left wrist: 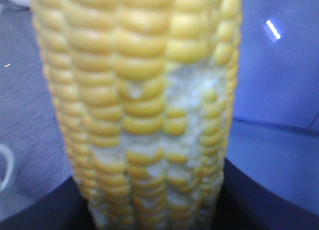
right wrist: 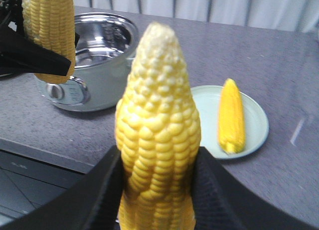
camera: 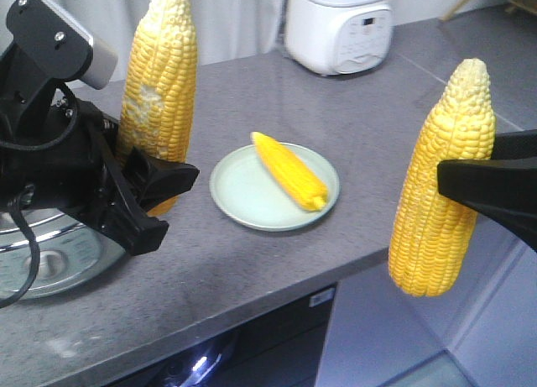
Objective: Distribute corn equally
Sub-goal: 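Turn the base away from the pot while both grippers hold corn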
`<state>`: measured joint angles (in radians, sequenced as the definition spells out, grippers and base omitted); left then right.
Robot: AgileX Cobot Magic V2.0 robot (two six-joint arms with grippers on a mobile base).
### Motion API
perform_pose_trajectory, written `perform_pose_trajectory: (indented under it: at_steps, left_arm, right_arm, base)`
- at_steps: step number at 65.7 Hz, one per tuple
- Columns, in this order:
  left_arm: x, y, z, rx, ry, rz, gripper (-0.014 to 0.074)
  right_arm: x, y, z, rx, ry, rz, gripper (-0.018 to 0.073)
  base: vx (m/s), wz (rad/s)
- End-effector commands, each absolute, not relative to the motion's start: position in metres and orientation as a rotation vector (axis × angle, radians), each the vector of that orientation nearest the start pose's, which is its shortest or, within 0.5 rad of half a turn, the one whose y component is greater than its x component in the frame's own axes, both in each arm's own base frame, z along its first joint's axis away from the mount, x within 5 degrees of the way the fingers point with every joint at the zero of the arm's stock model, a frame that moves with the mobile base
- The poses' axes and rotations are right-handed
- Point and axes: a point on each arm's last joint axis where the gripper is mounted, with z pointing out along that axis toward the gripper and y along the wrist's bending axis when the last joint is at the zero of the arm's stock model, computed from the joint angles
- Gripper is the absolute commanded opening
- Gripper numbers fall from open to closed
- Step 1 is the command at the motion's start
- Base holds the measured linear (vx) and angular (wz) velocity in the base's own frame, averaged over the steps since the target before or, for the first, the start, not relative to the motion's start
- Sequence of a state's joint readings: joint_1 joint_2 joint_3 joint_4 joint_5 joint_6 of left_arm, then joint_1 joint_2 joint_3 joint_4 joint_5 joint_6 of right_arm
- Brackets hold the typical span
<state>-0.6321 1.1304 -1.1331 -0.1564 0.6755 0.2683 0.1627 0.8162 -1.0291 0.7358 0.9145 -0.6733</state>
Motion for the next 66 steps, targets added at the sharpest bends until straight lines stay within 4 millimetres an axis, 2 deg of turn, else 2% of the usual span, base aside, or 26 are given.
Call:
perform_pose_trajectory:
  at_steps: [1, 66]
  left_arm:
    - [0.1848, -0.146, 0.4068, 0.818, 1.897, -0.415, 0.0272]
    - [0.1848, -0.146, 0.4068, 0.818, 1.897, -0.415, 0.0272]
  right_arm:
    - [0.1268, 0.069, 0.4284, -0.625, 1.816, 0.566, 0.0195]
    - [0.1268, 0.069, 0.4284, -0.625, 1.816, 0.566, 0.0195]
  base:
    - [-0.03, -0.47]
    - [-0.03, -0.39]
